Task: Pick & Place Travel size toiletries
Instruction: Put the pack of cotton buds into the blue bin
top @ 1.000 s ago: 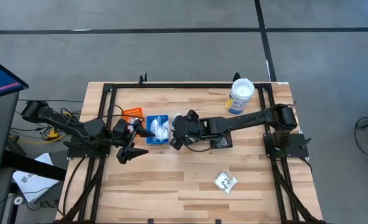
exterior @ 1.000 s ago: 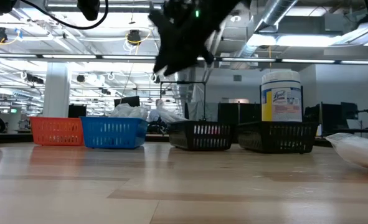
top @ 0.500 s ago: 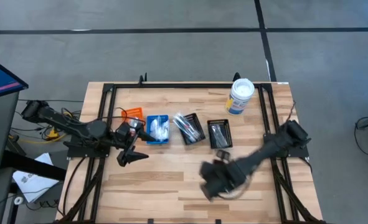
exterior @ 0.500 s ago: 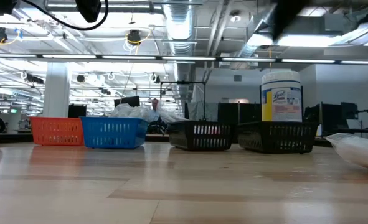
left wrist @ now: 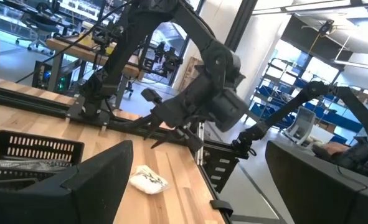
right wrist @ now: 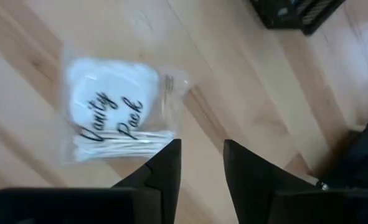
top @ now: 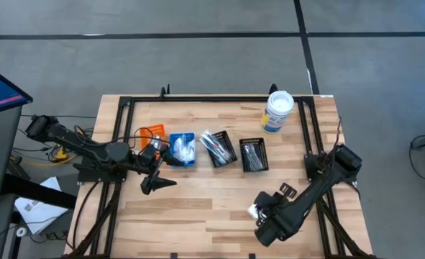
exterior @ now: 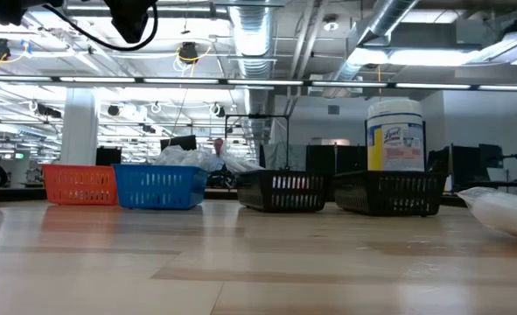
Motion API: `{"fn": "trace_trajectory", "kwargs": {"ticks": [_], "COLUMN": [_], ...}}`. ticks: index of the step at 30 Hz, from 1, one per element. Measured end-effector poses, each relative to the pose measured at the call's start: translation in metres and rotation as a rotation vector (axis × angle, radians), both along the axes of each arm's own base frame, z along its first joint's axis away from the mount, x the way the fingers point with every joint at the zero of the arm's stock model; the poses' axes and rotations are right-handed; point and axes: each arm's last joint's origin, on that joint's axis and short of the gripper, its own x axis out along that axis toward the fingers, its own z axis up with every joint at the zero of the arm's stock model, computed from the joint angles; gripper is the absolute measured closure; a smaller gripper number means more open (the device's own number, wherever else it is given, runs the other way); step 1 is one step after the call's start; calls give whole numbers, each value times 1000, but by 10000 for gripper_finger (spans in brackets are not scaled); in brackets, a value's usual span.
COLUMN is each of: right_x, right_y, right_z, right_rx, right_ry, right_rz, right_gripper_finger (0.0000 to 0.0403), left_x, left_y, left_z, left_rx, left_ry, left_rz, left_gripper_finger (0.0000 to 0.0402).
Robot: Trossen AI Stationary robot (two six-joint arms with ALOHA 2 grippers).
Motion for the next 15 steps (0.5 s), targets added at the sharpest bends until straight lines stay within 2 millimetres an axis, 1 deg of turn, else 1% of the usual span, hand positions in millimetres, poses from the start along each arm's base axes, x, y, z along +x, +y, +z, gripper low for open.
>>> {"fn": "trace_trajectory", "kwargs": {"ticks": [3,5,7,9,12,15], "right_x": [-8,-17,-30,-47,-67,-77], "right_y": [-2,-4,-5,-6,-6,-11], "right_z": [-10,-12,-14,-14,-17,-25], "right_rx": [-18,-38,-54,-47,98,208], "right_ry": [28,25,-11,-84,-226,-349], "right_rz": [-19,-50,-81,-119,-145,-139], "right_gripper_finger": [290,291,297,308,330,347], "left_x": [0,0,0,0,0,0], "left_y": [0,0,0,0,0,0], "left_z": [0,0,0,0,1,1], "left_rx": [6,7,7,7,7,7], "left_ry": [-4,-4,-6,-6,-8,-11], "left_rz": [0,0,1,1,1,1], "left_gripper_finger": [41,41,41,41,41,41]}}
